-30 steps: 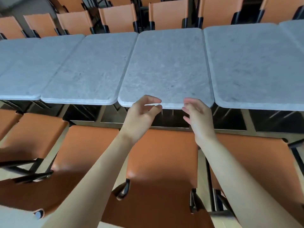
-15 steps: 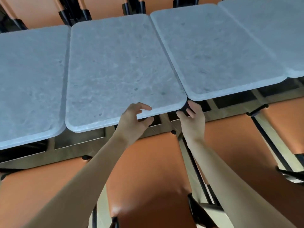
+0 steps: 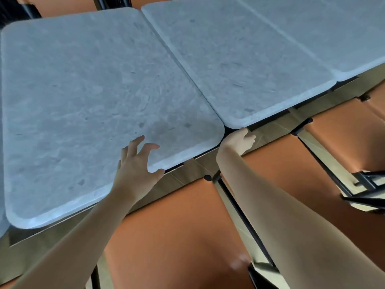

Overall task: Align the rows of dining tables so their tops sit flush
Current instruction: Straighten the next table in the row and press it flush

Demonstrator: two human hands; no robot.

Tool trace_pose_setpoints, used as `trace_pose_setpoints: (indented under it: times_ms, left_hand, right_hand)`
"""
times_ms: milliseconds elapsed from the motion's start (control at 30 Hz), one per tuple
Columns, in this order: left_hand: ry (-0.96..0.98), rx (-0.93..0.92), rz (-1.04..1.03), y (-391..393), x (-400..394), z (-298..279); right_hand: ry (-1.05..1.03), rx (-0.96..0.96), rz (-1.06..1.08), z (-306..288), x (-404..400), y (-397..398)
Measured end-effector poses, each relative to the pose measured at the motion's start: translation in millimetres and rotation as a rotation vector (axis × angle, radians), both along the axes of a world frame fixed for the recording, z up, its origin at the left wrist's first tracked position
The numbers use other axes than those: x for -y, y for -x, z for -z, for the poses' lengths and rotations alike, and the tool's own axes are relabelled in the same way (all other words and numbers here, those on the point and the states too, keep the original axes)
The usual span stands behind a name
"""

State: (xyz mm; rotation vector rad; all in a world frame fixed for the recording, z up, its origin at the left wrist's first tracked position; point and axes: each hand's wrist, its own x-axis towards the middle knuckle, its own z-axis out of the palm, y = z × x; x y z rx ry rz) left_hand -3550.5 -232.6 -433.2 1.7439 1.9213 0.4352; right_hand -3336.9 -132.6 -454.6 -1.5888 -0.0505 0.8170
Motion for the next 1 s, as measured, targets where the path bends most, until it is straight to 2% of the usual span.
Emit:
trace_pose_setpoints:
  times_ms: [167,300,367,467,500,600,667,767,867,1000]
  left_hand:
    - [-0.021,-0.037,-0.045,14,-13,26]
    - [-0.01,-0.102,-0.054,37,-24,41]
    - [-0.028,-0.159,-0.004,49,-27,46]
    - [-0.101,-0.213,0.043,59,-26,56]
    - [-0.145,-0.256,0.063,60,-25,60]
    - [-0.233,-0.352,0.102,61,-25,70]
    - [-0.271,-0.362,0.108,62,-25,73]
    - [-0.329,-0.35,0.118,62,-24,75]
    - [-0.371,-0.42,0.087,62,-19,75]
    - [-0.242,-0.504,-0.012,62,-14,74]
  right_hand:
    - [-0.007,-0.009,0.044,24,-26,14]
    - [-0.007,0.207,-0.104,35,-32,22]
    - [-0.006,0.457,-0.318,39,-27,28]
    - [-0.102,1.026,-0.708,47,-13,38]
    - [-0.155,1.152,-0.843,48,-10,40]
    - [-0.226,1.422,-1.23,57,-15,46]
    - [-0.239,1.582,-1.35,64,-17,46]
    - [-0.206,1.638,-1.373,67,-20,45]
    - [-0.195,1.634,-1.388,66,-20,44]
    - [-0.186,1.677,-1.523,62,-19,36]
